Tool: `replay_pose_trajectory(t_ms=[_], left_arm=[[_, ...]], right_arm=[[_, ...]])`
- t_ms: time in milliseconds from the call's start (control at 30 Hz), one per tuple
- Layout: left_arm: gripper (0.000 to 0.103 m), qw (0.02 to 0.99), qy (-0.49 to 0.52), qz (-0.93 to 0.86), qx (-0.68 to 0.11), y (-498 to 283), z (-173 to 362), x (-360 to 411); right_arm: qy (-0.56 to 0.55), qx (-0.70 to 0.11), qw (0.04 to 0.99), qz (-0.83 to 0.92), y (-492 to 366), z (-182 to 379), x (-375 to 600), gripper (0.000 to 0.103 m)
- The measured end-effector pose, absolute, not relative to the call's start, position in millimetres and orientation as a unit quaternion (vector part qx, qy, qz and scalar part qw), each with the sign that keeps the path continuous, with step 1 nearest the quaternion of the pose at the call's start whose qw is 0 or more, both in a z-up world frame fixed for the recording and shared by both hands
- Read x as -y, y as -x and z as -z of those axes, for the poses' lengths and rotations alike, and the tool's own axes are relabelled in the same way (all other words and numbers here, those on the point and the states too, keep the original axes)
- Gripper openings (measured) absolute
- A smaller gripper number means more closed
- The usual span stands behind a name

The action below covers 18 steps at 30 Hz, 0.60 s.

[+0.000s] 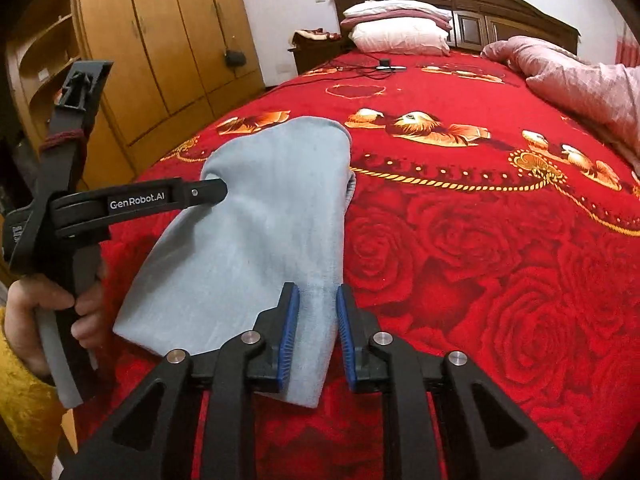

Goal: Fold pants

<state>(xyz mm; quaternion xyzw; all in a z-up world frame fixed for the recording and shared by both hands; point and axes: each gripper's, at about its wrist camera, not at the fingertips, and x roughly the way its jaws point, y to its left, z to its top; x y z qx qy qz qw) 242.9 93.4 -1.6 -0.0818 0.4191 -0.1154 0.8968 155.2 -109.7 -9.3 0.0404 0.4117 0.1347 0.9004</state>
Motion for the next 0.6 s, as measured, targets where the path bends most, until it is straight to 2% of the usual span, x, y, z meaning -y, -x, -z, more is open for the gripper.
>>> replay_pose_trajectory(t_ms=[267, 333, 400, 500, 600], left_arm=[[0.040, 0.890, 0.102, 0.092, -0.435, -205, -16, -105], [0.047, 0.887, 0.101, 0.081, -0.443, -190, -18, -106], [0.061, 0.887, 0.101, 0.069, -0.445, -173, -21, -107], [0.071, 0.889, 0.098, 0.061, -0.444, -150, -24, -105], [0.074, 0.890, 0.088, 0.054, -0.445, -132, -27, -99]], right_arm=[[-0.060, -0.415, 0.896, -0.145, -148, -5, 115, 0.024], [-0.054, -0.411, 0.898, -0.149, -142, -10, 114, 0.026], [-0.040, -0.403, 0.901, -0.153, -133, -16, 113, 0.037], [-0.013, -0.399, 0.905, -0.149, -121, -23, 111, 0.051], [0.004, -0.391, 0.908, -0.147, -110, -27, 112, 0.054]])
